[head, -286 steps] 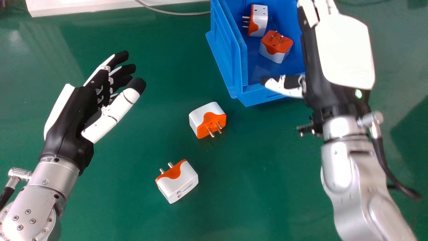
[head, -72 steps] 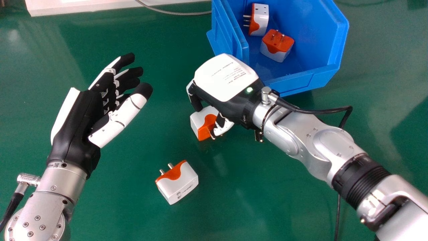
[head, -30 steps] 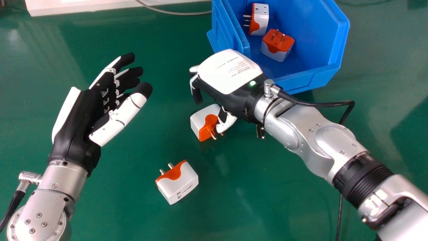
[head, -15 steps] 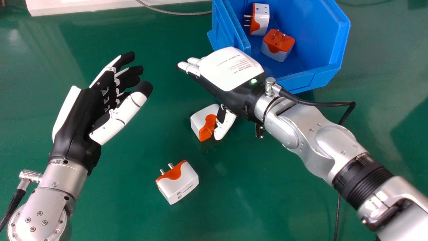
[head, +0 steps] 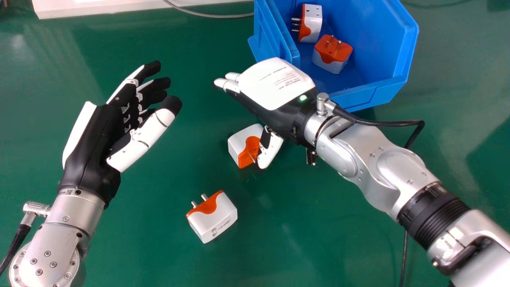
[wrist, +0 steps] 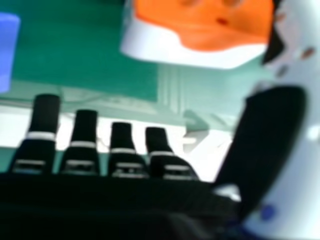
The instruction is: Pick all objects and put in blue box
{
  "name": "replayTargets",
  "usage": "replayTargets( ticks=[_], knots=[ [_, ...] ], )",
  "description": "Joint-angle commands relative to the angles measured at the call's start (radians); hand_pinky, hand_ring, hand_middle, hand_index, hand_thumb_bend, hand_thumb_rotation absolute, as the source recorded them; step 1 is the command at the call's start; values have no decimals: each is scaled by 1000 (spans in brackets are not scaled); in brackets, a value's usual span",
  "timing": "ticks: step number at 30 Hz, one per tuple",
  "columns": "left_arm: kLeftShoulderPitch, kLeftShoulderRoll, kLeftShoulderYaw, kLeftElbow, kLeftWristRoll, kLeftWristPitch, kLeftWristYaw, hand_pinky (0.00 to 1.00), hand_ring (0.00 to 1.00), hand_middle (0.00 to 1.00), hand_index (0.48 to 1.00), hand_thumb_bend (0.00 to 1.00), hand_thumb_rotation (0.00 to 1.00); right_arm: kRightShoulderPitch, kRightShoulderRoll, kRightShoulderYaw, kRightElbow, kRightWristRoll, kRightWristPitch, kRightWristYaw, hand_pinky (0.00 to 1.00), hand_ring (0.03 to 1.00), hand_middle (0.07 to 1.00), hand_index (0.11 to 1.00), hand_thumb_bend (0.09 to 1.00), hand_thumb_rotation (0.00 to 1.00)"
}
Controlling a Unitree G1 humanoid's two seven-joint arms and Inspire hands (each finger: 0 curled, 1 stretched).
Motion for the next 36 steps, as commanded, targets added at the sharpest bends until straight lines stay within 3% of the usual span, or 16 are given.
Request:
replayTargets(
  ticks=[1, 13, 27, 36],
  knots=[
    [2, 4, -1, -46, 4, 5, 4, 833, 870, 870, 900, 642, 605, -5, -13, -2, -12, -3, 2, 13, 719, 853, 905, 889, 922, 180],
    [17, -4, -5, -101, 6, 33, 11, 826, 869, 869, 897, 622, 594, -35, 16, 33, 78, -23, 12, 22, 730, 863, 917, 888, 897, 142],
    [42, -19, -13, -144, 9, 43, 22, 823, 872, 870, 896, 614, 590, -53, 46, 55, 155, -51, 13, -45, 722, 859, 891, 858, 854, 97],
    [47, -22, -13, -159, 6, 54, 26, 824, 871, 870, 896, 611, 590, -60, 42, 73, 168, -63, 7, -79, 697, 843, 875, 838, 700, 55]
  ],
)
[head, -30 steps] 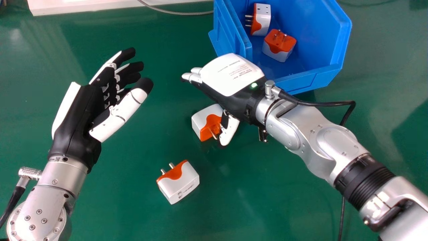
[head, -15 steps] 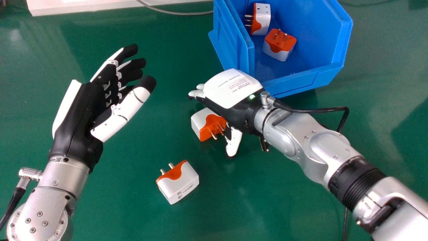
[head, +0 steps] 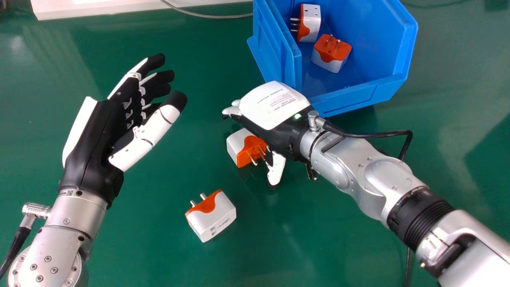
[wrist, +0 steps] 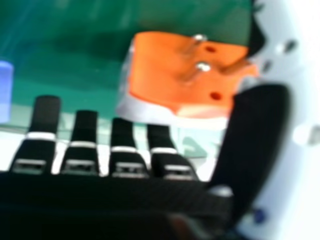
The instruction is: Pick all objects and put in blue box
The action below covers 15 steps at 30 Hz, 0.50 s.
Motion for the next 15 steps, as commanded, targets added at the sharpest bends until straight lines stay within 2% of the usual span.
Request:
replayTargets(
  ticks=[1, 11, 15],
  knots=[
    [3, -2, -2, -30, 3, -6, 3, 824, 871, 870, 896, 611, 590, -37, -10, 4, 5, -21, 6, -25, 697, 843, 875, 838, 700, 55],
    [2, -3, -4, -40, 5, 4, 7, 827, 869, 865, 893, 600, 584, -38, -11, 23, 13, -27, 6, -36, 663, 808, 825, 773, 642, 12],
    [1, -4, -7, -46, 5, 11, 9, 826, 869, 865, 893, 600, 584, -42, -10, 23, 17, -15, 1, -25, 653, 795, 807, 751, 654, 9]
  ],
)
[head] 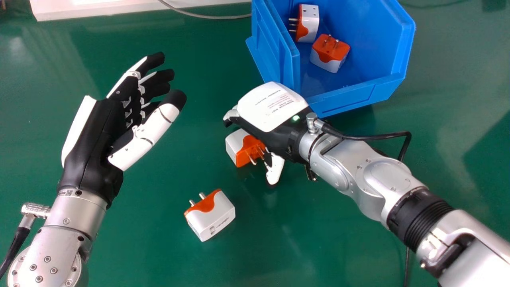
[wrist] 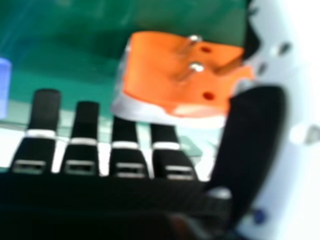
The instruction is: Pick all objects and put in blue box
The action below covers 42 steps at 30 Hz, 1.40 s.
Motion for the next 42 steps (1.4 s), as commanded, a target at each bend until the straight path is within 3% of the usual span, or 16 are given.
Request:
replayTargets(
  ticks=[1, 2, 4, 6, 9, 29, 42],
  knots=[
    [-1, -3, -4, -35, 5, 1, 7, 825, 869, 865, 893, 600, 584, -33, -10, -3, 4, -11, 1, -5, 599, 717, 729, 702, 627, 7],
    [0, -4, -4, -38, 5, 3, 7, 825, 869, 865, 893, 600, 584, -33, -11, -5, 4, -7, -3, -6, 599, 717, 729, 702, 627, 7],
    [1, -4, -5, -44, 6, 8, 9, 823, 868, 864, 892, 600, 584, -32, -15, -8, 6, -3, -13, -14, 406, 489, 522, 619, 588, 46],
    [1, -4, -7, -49, 6, 13, 11, 822, 867, 863, 892, 600, 584, -33, -18, -10, 13, -1, -27, -28, 296, 358, 404, 566, 562, 71],
    [4, -3, -9, -60, 7, 21, 13, 821, 867, 863, 891, 601, 585, -34, -22, -11, 20, -2, -43, -44, 251, 295, 343, 532, 545, 86],
    [7, 3, -9, -76, 8, 33, 12, 816, 867, 863, 890, 605, 588, -31, -24, -18, 20, -1, -35, -65, 153, 167, 436, 476, 531, 7],
    [-4, 5, -11, -61, 12, 28, 10, 814, 867, 863, 889, 599, 585, -25, -27, -26, 8, 11, -26, -63, 136, 151, 440, 470, 529, 0]
  ],
)
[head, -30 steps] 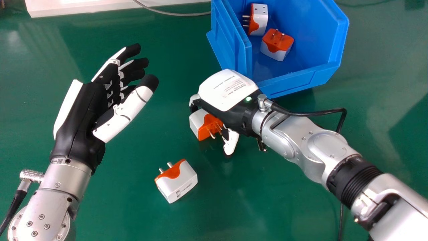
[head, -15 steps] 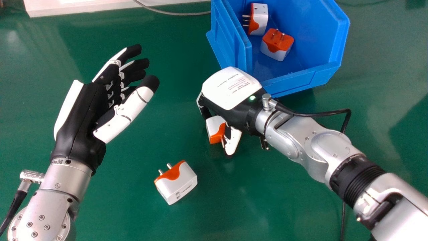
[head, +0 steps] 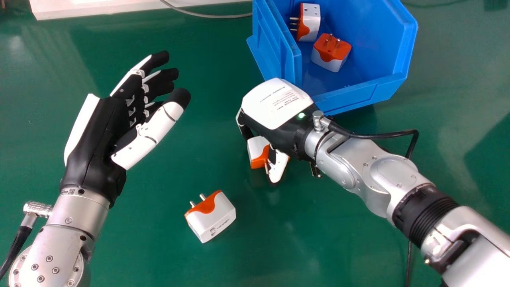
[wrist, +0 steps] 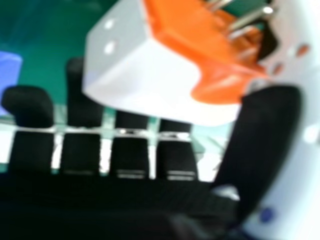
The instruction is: Pick all objects and put in blue box
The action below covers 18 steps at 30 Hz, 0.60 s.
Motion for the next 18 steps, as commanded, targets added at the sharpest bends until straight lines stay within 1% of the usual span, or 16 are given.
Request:
replayTargets(
  ticks=[1, 9, 10, 11, 12, 14, 15, 16, 17, 18],
  knots=[
    [-10, 4, 0, -14, 11, -9, 3, 814, 867, 863, 889, 598, 584, -18, -6, -20, -19, 3, 15, -9, 141, 156, 435, 470, 529, 0],
    [-15, 4, -2, -9, 10, -9, 1, 813, 867, 863, 889, 592, 581, -2, -13, -19, -53, 2, 1, -29, 168, 183, 423, 474, 527, 0],
    [-16, 4, -2, -9, 10, -9, 1, 813, 867, 863, 889, 591, 580, 2, -14, -20, -60, 3, -2, -33, 192, 220, 429, 485, 524, 0],
    [-16, 5, -1, -8, 9, -8, 0, 813, 867, 863, 889, 591, 580, 7, -16, -22, -69, 5, -6, -37, 192, 220, 429, 485, 524, 0],
    [-17, 5, -1, -7, 9, -8, 0, 814, 867, 863, 889, 591, 580, 12, -18, -25, -78, 8, -9, -41, 214, 251, 437, 495, 522, 0],
    [-18, 5, 0, -6, 8, -7, 0, 814, 867, 863, 889, 591, 580, 18, -20, -30, -91, 11, -12, -45, 214, 251, 437, 495, 522, 0],
    [-19, 5, -1, -6, 9, -7, 0, 813, 867, 863, 889, 590, 580, 22, -20, -33, -98, 14, -12, -44, 247, 287, 451, 496, 518, 0],
    [-19, 4, -1, -6, 9, -6, 0, 813, 867, 863, 889, 590, 580, 27, -22, -37, -113, 17, -11, -38, 247, 287, 451, 496, 518, 0],
    [-19, 4, -1, -7, 8, -5, 1, 813, 867, 863, 889, 590, 579, 34, -25, -43, -133, 21, -11, -29, 273, 316, 462, 494, 515, 0],
    [-19, 3, -1, -8, 8, -4, 1, 813, 867, 863, 889, 590, 579, 40, -28, -47, -149, 23, -10, -22, 273, 316, 462, 494, 515, 0]
  ],
)
